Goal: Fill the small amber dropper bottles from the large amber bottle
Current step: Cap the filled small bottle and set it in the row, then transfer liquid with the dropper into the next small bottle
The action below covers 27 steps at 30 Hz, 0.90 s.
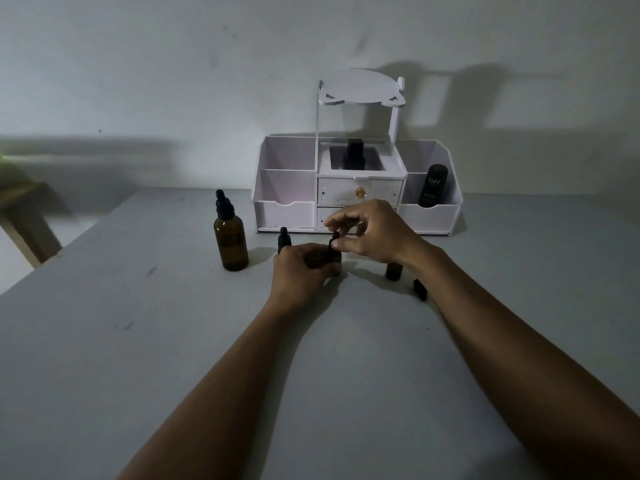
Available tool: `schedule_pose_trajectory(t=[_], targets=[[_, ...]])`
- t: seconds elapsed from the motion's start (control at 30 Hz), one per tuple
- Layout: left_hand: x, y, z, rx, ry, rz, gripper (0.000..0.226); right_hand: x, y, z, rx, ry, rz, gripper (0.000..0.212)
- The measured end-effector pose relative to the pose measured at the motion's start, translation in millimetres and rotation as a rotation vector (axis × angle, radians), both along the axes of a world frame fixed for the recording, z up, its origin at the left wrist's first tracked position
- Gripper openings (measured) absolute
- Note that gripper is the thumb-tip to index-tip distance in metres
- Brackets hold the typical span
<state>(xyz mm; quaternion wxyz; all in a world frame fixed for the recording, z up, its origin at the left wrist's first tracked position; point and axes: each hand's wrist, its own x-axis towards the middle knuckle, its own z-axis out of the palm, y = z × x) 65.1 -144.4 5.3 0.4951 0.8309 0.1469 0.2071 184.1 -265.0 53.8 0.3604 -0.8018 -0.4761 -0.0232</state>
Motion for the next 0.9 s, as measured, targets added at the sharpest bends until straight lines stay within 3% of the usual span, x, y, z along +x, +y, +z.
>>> schedule_pose_trajectory(t=[0.33,0.53,0.63,0.73,0.9], targets=[[1.6,-0.7,0.6,-0.023,0.019,0.015,0.035,-0.5,4.6,-4.3,-0.012,0.01,-0.061,0.02],[-3.6,-3.6,2.3,-0.045,-0.01,0.0,0.043,-0.9,1.9,-1.5,-0.028,0.001,-0.066,0.036],[-9.7,0.3,0.4,-0.072,-0.01,-0.015,0.052,-3.9,0.9,4.0,0.046,-0.022,-0.089,0.04],[-22.9,6.6,1.4,-0.06,-0.013,-0.036,0.044,-10.1,5.4,17.1,0.191,-0.027,-0.108,0.029],[-50.3,40.0,20.8,-0.115,-0.412,0.222,0.017,-29.4,40.9,35.7,0.389,0.052,-0.085,0.014]])
